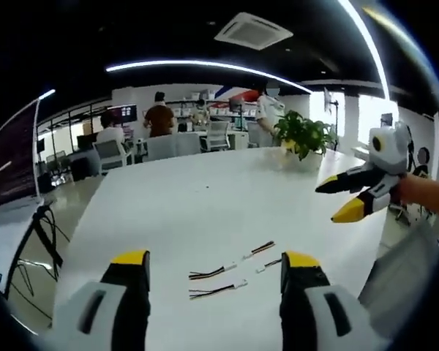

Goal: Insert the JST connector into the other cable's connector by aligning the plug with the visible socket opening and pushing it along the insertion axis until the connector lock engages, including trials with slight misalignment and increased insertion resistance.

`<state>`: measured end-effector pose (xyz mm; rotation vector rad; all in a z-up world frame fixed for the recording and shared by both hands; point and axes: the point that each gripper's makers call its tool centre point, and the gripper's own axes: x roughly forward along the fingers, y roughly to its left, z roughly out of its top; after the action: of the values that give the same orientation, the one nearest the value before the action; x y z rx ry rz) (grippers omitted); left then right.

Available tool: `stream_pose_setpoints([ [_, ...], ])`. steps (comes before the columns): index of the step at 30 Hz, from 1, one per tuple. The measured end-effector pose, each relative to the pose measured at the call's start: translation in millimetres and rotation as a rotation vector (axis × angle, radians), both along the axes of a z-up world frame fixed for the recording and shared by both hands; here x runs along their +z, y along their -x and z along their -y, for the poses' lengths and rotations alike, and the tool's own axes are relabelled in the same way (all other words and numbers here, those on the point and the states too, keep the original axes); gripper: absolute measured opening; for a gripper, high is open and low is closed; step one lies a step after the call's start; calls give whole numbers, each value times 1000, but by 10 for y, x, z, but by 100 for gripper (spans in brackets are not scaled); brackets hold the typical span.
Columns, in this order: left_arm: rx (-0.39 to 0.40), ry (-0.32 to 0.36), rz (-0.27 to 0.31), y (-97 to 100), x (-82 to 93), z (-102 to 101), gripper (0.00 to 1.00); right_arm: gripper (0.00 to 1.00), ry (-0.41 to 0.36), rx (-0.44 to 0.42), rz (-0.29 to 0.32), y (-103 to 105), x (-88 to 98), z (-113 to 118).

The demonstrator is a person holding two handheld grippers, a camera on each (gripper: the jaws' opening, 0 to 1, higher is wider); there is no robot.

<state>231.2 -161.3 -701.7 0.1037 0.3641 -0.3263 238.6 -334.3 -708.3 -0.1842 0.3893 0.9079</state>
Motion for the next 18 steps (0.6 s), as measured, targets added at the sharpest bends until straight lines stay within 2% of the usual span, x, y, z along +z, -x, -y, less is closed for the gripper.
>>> stream_pose_setpoints([
  [7,-35,2,7,-72,-13,73,66,50,6,14,-2,-72,-47,-67],
  [15,-62,-22,-5,-165,-89,111,66,49,5,24,-8,-217,-84,-81],
  [17,-65,-34,-8,-187,-107,114,66,49,10,26,-9,-235,-99,-76],
  [18,-68,-64,-6,-201,-120,104,66,49,10,27,-10,-245,-105,-76],
])
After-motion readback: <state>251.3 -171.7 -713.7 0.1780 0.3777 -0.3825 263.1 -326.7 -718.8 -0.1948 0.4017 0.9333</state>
